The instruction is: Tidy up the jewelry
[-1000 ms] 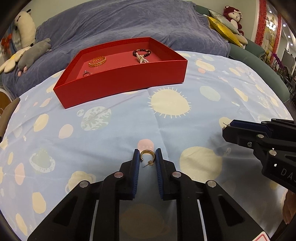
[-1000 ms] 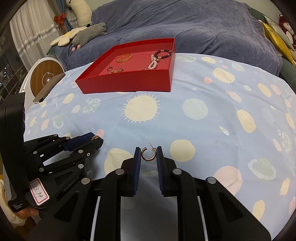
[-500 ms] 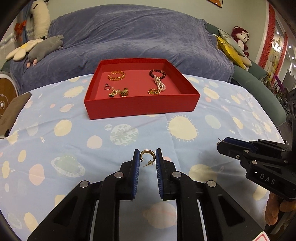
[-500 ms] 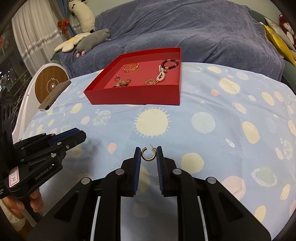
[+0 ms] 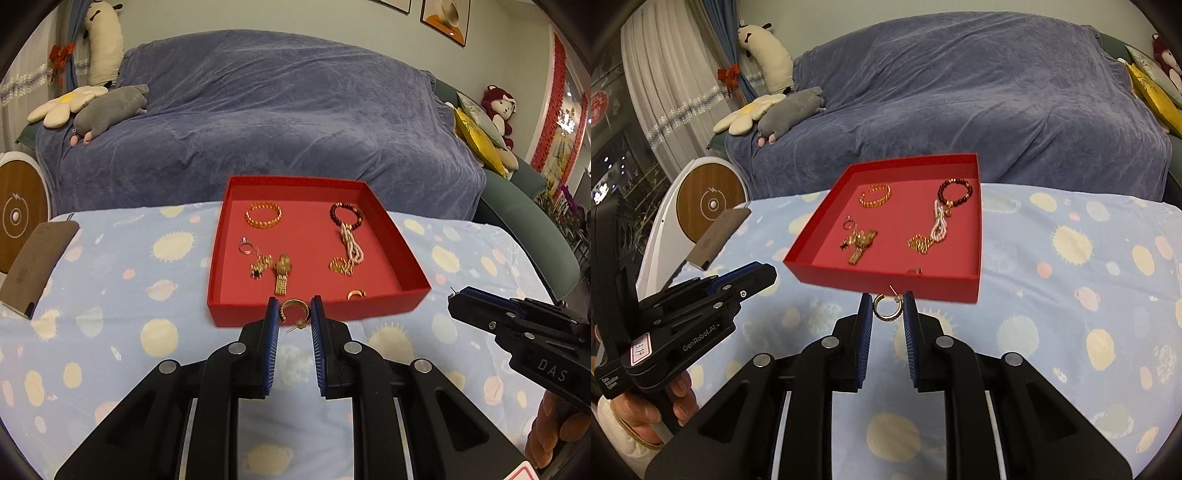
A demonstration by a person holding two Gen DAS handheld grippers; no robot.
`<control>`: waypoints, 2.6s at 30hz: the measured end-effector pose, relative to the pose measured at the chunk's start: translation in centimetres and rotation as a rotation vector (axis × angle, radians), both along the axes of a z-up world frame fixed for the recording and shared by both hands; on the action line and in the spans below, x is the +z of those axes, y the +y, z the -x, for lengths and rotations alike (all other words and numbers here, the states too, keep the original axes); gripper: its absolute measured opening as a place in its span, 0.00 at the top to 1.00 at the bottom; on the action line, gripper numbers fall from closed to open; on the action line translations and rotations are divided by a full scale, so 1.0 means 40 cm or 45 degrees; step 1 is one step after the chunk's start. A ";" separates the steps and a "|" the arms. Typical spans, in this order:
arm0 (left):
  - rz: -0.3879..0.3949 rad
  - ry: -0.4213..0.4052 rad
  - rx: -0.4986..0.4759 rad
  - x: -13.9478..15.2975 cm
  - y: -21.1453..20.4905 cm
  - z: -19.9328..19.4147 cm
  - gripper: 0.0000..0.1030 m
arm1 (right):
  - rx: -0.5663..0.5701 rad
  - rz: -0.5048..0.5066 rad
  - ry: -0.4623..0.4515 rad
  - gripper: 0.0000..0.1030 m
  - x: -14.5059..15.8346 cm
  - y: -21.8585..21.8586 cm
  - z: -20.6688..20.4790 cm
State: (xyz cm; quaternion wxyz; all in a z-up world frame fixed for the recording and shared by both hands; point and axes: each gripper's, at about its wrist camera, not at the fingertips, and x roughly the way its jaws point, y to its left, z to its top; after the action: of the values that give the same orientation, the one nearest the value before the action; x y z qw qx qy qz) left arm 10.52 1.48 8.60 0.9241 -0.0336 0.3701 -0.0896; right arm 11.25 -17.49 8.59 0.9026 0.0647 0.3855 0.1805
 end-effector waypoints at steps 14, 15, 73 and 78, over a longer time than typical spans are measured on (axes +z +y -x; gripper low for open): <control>-0.051 0.037 0.043 -0.032 -0.040 -0.333 0.86 | -0.046 0.001 0.090 0.84 -0.065 0.073 -0.310; -0.057 0.042 0.045 -0.040 -0.042 -0.345 0.86 | -0.047 0.010 0.093 0.84 -0.074 0.078 -0.323; -0.199 -0.046 0.128 0.051 -0.053 -0.017 0.20 | -0.161 0.157 -0.043 0.31 0.042 -0.006 -0.011; -0.176 -0.009 0.152 0.002 -0.035 0.027 0.19 | -0.218 0.137 -0.057 0.19 -0.003 -0.037 0.051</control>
State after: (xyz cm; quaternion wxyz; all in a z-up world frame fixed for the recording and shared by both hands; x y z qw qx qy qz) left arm 9.43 0.07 8.69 0.9292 0.0087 0.3695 -0.0086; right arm 9.23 -18.95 8.49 0.9252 0.0449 0.3675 0.0831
